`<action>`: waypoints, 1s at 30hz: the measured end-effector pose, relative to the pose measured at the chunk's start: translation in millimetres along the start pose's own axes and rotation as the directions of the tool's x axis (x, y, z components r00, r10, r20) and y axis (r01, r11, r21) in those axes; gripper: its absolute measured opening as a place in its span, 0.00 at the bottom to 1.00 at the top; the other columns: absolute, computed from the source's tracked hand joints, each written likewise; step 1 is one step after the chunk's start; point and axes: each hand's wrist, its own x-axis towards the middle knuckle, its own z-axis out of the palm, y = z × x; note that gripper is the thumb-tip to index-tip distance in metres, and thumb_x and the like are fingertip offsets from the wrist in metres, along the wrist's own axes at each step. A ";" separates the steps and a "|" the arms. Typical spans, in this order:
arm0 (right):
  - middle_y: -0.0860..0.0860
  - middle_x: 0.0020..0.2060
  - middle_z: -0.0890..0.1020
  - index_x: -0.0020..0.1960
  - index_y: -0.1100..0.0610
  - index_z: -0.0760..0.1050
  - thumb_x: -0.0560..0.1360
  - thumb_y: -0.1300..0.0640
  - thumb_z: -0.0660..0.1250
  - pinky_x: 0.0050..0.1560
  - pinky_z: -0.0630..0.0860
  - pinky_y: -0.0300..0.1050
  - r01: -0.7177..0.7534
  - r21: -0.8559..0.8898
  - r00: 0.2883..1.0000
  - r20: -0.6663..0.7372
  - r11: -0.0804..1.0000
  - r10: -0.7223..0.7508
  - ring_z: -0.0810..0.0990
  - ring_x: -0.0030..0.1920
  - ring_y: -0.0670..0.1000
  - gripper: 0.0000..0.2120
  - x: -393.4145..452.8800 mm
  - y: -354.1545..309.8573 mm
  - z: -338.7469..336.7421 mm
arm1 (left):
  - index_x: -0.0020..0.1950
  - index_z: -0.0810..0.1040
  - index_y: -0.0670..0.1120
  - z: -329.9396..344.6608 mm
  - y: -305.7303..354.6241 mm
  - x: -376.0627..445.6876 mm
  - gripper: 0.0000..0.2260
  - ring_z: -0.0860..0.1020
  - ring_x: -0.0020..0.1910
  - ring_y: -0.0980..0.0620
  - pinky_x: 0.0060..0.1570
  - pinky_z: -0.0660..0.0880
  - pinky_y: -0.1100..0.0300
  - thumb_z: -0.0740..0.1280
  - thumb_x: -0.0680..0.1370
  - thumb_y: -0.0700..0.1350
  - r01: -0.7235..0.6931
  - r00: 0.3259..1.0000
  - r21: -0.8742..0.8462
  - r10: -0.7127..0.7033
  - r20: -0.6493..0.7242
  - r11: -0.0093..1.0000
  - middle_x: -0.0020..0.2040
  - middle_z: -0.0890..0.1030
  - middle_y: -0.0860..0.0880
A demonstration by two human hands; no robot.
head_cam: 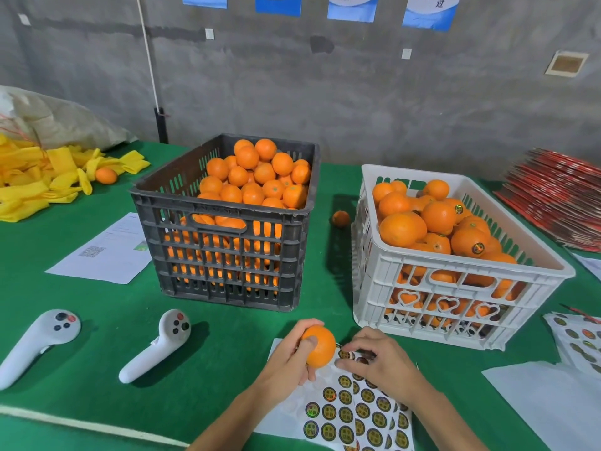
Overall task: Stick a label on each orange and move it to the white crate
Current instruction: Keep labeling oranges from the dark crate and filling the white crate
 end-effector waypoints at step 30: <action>0.44 0.58 0.74 0.66 0.52 0.79 0.85 0.50 0.59 0.43 0.79 0.42 0.229 -0.298 0.866 -0.372 0.927 -0.334 0.78 0.48 0.43 0.15 15.5 -99.6 -23.9 | 0.63 0.75 0.67 -1.8 79.2 17.3 0.12 0.78 0.36 0.49 0.35 0.75 0.58 0.56 0.87 0.53 -0.165 0.984 -0.151 0.152 -0.096 0.975 0.43 0.80 0.45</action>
